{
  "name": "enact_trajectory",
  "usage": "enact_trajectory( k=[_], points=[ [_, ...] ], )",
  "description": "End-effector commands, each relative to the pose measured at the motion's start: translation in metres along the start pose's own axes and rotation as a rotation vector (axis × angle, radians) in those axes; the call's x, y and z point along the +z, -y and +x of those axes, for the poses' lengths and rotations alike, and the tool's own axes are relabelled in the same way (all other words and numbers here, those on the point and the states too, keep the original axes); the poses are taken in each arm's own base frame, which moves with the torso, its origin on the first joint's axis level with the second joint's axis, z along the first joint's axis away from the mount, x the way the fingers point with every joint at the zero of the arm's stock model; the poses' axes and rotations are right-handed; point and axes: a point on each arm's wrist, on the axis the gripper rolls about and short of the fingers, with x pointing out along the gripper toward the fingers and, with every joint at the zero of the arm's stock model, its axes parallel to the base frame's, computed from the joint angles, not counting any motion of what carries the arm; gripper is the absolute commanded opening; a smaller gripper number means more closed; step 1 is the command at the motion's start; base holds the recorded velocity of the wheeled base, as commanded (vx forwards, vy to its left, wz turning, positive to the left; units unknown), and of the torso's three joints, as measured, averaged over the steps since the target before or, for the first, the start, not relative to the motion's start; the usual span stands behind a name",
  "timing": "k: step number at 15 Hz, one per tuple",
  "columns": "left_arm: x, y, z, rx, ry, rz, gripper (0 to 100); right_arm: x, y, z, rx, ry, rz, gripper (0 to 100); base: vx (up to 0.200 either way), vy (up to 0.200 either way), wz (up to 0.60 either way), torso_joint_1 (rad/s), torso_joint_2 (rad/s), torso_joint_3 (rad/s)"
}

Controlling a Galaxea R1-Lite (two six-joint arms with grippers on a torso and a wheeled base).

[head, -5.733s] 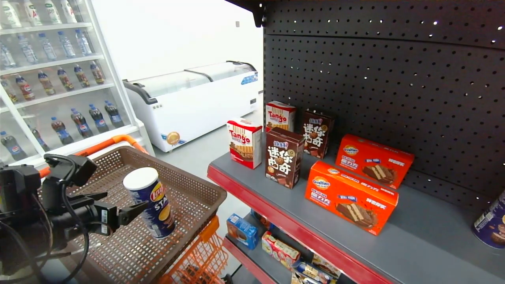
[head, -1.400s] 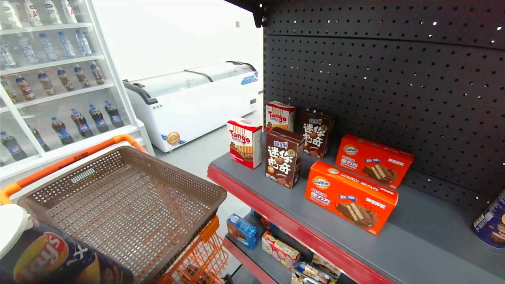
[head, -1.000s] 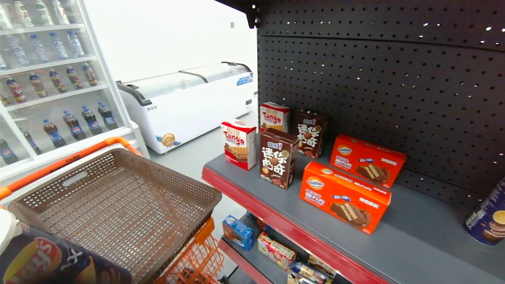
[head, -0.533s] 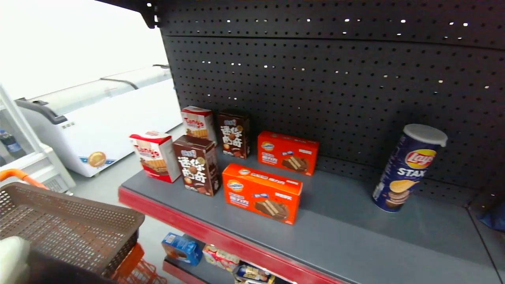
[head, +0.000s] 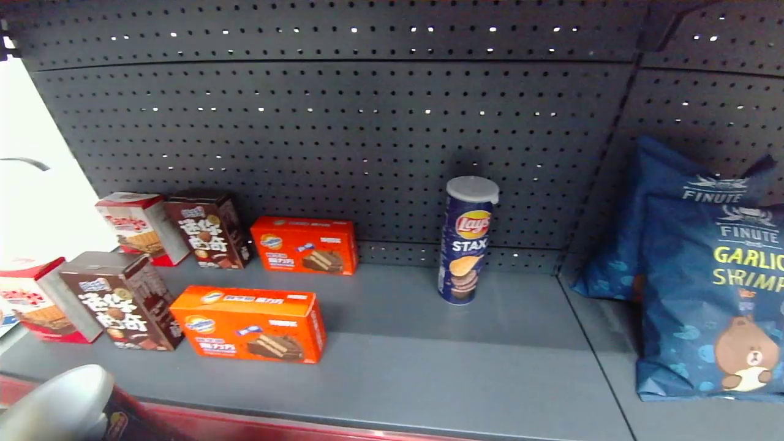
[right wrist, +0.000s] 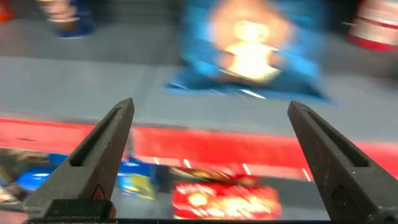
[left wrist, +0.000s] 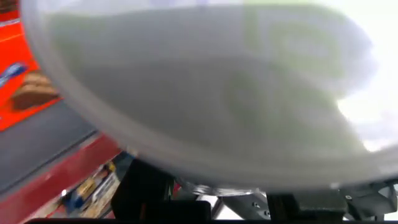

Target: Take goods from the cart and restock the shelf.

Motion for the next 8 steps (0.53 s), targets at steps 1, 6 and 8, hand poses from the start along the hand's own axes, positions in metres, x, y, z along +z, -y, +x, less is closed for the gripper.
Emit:
enact_trajectory(
  k=[1,6,8],
  points=[
    [-0.0008,-0.0011,0.0019,0.000,-0.011,-0.007,0,0.0000,0.0000,0.0000,0.001,0.000,0.000,100,0.000,0.000,0.00,0.000,0.00,0.000],
    [-0.0031,-0.0014,0.0014,0.014,-0.015,-0.011,0,0.0000,0.0000,0.0000,0.001,0.000,0.000,100,0.000,0.000,0.00,0.000,0.00,0.000],
    [-0.0048,-0.0015,0.0011,0.015,-0.018,-0.013,0,0.0000,0.0000,0.0000,0.001,0.000,0.000,100,0.000,0.000,0.00,0.000,0.00,0.000]
  ],
)
